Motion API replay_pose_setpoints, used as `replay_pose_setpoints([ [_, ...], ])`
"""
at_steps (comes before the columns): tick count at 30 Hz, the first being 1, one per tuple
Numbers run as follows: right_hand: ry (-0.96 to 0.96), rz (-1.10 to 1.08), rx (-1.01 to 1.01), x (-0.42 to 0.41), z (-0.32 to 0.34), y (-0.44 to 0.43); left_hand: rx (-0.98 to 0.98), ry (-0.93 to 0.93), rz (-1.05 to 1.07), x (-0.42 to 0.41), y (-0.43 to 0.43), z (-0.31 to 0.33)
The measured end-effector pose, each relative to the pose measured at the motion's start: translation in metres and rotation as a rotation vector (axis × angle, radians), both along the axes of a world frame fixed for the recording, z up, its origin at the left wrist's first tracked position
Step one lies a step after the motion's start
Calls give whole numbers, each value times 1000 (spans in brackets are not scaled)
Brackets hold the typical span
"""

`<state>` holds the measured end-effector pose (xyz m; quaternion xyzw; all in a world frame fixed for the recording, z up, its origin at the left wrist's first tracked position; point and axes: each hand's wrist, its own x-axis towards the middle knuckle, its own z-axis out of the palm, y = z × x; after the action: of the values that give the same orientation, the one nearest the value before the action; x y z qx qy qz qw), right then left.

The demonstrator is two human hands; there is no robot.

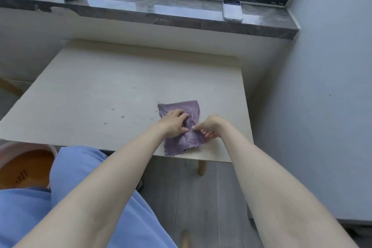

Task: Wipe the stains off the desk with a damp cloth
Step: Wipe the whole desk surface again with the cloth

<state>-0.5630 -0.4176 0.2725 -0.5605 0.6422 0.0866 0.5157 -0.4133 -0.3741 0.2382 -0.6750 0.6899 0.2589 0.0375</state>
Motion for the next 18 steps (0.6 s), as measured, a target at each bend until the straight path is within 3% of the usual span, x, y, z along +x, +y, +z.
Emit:
replay_pose_setpoints([
  [3,-99,-71,-10,4,-1,-2,-29,42,38,-3,-4,10],
  [6,-233,-154,41,8,3,-3,-123,361,290,-8,-7,27],
  [8,-318,-168,66,10,7,-3,-21,627,464,-11,-3,37],
  [10,-399,-148,96,10,12,-1,136,777,597,-13,2,41],
  [12,-416,-98,96,10,14,0,133,836,690,-13,6,40],
  [14,-300,-88,8,10,8,0,77,845,763,-12,5,34],
  [18,-69,-175,-222,12,-15,3,-88,692,792,-5,2,23],
])
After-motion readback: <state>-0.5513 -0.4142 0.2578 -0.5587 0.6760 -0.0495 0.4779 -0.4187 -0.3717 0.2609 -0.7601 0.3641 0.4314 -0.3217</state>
